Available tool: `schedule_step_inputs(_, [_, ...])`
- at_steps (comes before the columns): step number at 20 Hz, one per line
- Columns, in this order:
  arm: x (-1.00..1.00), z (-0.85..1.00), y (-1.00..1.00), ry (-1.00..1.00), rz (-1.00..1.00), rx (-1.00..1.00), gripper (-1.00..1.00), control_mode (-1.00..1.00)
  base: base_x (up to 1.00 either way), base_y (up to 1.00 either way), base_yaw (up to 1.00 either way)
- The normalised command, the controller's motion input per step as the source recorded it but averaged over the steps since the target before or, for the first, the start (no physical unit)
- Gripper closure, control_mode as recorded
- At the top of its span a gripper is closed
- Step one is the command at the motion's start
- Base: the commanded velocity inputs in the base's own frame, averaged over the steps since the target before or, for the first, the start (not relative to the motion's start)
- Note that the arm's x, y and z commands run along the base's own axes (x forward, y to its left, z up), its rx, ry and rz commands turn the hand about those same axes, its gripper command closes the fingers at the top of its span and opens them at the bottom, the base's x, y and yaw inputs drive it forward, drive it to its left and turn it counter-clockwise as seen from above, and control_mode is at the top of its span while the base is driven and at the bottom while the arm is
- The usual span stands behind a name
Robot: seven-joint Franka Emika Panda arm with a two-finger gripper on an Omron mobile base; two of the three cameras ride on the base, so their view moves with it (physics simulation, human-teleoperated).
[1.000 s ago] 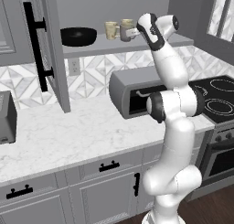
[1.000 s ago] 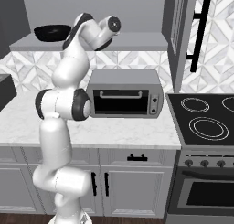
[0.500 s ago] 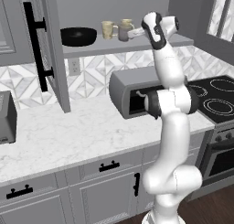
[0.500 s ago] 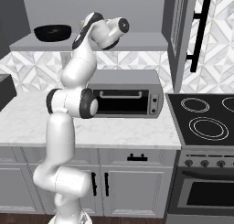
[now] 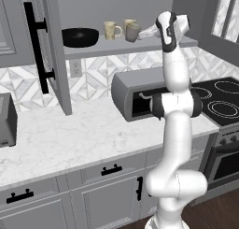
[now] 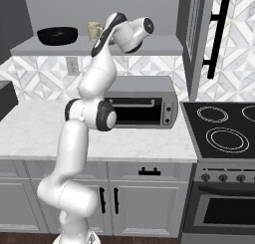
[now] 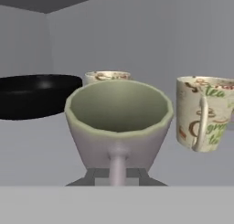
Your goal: Gather all objects into one cabinet and sort the glasses and bowls to opposite sides.
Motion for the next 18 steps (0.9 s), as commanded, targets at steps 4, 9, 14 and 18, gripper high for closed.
schedule_step_inputs(4, [0.28,0.29,0.06,0.00,0.00,-0.22,1.00,-1.00,0.00,0.00,0.00])
schedule_step_inputs(9, [0.14,0.03,0.09,0.03,-0.01,-0.07,1.00,-1.00,0.00,0.00,0.00])
schedule_step_inputs(14, [0.00,0.00,-0.06,0.11,0.00,0.01,1.00,-1.00,0.00,0.00,0.00])
schedule_step_inputs(18, [0.00,0.00,0.00,0.00,0.00,0.00,1.00,-1.00,0.00,0.00,0.00])
